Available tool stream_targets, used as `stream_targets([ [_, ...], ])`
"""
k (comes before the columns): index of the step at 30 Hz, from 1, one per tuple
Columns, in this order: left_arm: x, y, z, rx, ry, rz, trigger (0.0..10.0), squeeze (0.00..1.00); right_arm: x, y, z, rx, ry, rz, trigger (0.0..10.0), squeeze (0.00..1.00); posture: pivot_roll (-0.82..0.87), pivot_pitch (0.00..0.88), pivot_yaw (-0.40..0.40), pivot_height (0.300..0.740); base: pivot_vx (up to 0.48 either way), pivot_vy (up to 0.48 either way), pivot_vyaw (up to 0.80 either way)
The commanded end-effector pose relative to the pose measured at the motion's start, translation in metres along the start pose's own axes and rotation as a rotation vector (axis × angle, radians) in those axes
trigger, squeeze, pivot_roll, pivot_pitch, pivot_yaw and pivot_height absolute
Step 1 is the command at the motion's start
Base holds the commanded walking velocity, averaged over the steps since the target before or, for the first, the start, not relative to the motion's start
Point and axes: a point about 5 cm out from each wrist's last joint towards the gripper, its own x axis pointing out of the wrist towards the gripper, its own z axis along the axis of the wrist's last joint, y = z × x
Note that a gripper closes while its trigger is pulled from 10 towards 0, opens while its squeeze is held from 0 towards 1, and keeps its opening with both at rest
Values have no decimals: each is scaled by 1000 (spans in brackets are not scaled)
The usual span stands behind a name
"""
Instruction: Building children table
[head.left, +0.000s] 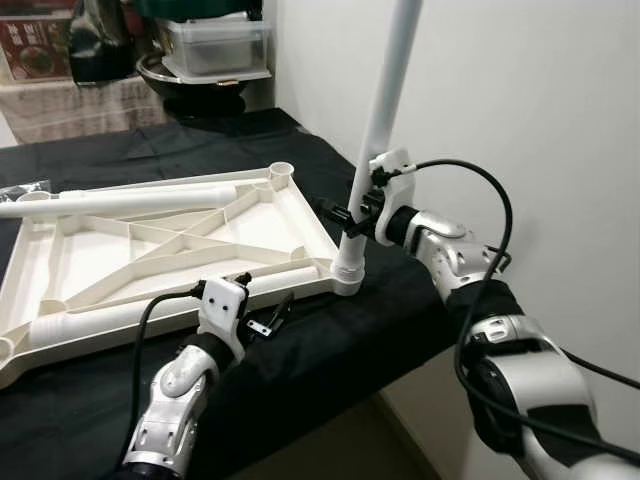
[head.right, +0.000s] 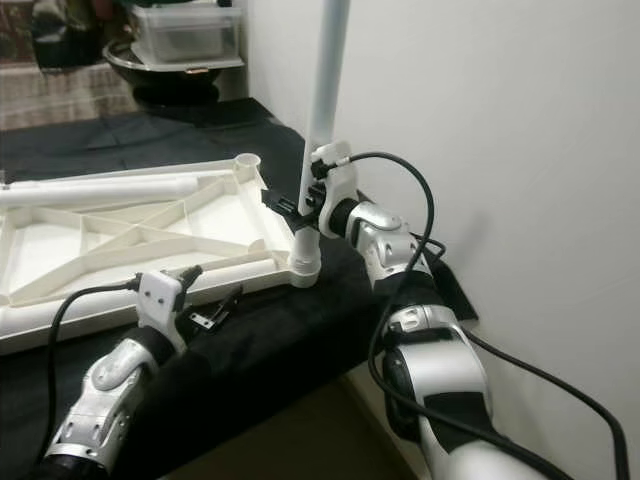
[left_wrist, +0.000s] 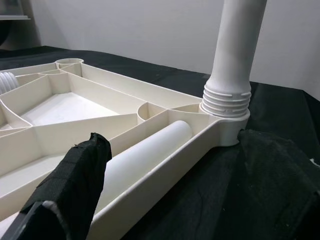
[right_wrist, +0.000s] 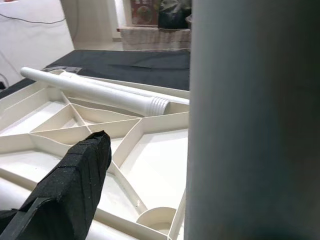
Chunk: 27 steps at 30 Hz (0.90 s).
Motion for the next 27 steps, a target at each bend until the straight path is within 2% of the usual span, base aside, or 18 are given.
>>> stream_targets([
  [1, -3, 0, -3, 0, 12, 3, 10000, 0, 9, 13, 1, -4, 1, 94, 8118, 0, 60, 0, -133, 740, 0, 0, 0],
  [2, -3, 0, -3, 1, 12, 5, 10000, 0, 10, 14, 1, -3, -4, 127, 4980, 0, 77, 0, -146, 740, 0, 0, 0],
  [5, -4, 0, -3, 1, 11, 6, 10000, 0, 10, 15, 2, -3, -8, 148, 4980, 0, 77, 0, -146, 740, 0, 0, 0],
  [6, -4, 0, -3, 2, 11, 7, 10000, 0, 10, 17, 2, -2, -15, 186, 314, 0, 77, 0, -146, 740, 0, 0, 0],
  [7, -4, 0, -3, 2, 11, 7, 10000, 0, 10, 17, 2, -2, -15, 186, 314, 0, 77, 0, -146, 740, 0, 0, 0],
  [8, -5, 1, -3, 3, 10, 9, 10000, 0, 9, 20, 2, 2, -28, 266, 0, 0, 86, 0, -151, 740, 0, 0, 0],
  [10, -5, 1, -3, 3, 10, 9, 10000, 0, 9, 20, 2, 2, -28, 266, 0, 0, 86, 0, -151, 740, 0, 0, 0],
  [12, -7, 3, -2, 5, 9, 12, 10000, 0, 1, 24, -1, 24, -43, 438, 0, 0, 83, 0, -147, 740, 0, 0, 0],
  [13, -7, 3, -2, 5, 9, 12, 10000, 0, 1, 24, -1, 24, -43, 438, 0, 0, 83, 0, -147, 740, 0, 0, 0],
  [14, -7, 3, -2, 5, 10, 12, 10000, 0, -3, 26, -4, 23, -45, 506, 0, 0, 77, 0, -141, 740, 0, 0, 0],
  [17, -6, 2, -2, 4, 10, 6, 10000, 0, -6, 24, -10, 36, -55, 499, 0, 0, 70, 0, -134, 740, 0, 0, 0],
  [19, -5, 1, -2, 4, 10, 3, 10000, 0, -5, 21, -14, 39, -55, 434, 0, 0, 68, 0, -132, 740, 0, 0, 0],
  [22, -5, 2, -1, 5, 10, -1, 10000, 0, -3, 3, -35, 76, 18, 38, 0, 0, 63, 0, -122, 740, 0, 0, 0],
  [23, -5, 2, -1, 5, 10, -1, 10000, 0, -3, 3, -35, 76, 18, 38, 0, 0, 63, 0, -122, 740, 0, 0, 0],
  [24, -5, 2, -1, 6, 11, -1, 10000, 0, -4, -3, -43, 114, 50, -109, 0, 0, 63, 0, -122, 740, 0, 0, 0],
  [25, -5, 2, -1, 6, 11, -1, 10000, 0, -4, -3, -43, 114, 50, -109, 0, 0, 63, 0, -122, 740, 0, 0, 0],
  [26, -6, 3, -1, 7, 13, 0, 10000, 0, -7, -9, -53, 134, 90, -247, 0, 0, 59, 0, -120, 740, 0, 0, 0],
  [27, -6, 3, -1, 7, 13, 0, 10000, 0, -7, -9, -53, 134, 90, -247, 0, 0, 59, 0, -120, 740, 0, 0, 0],
])
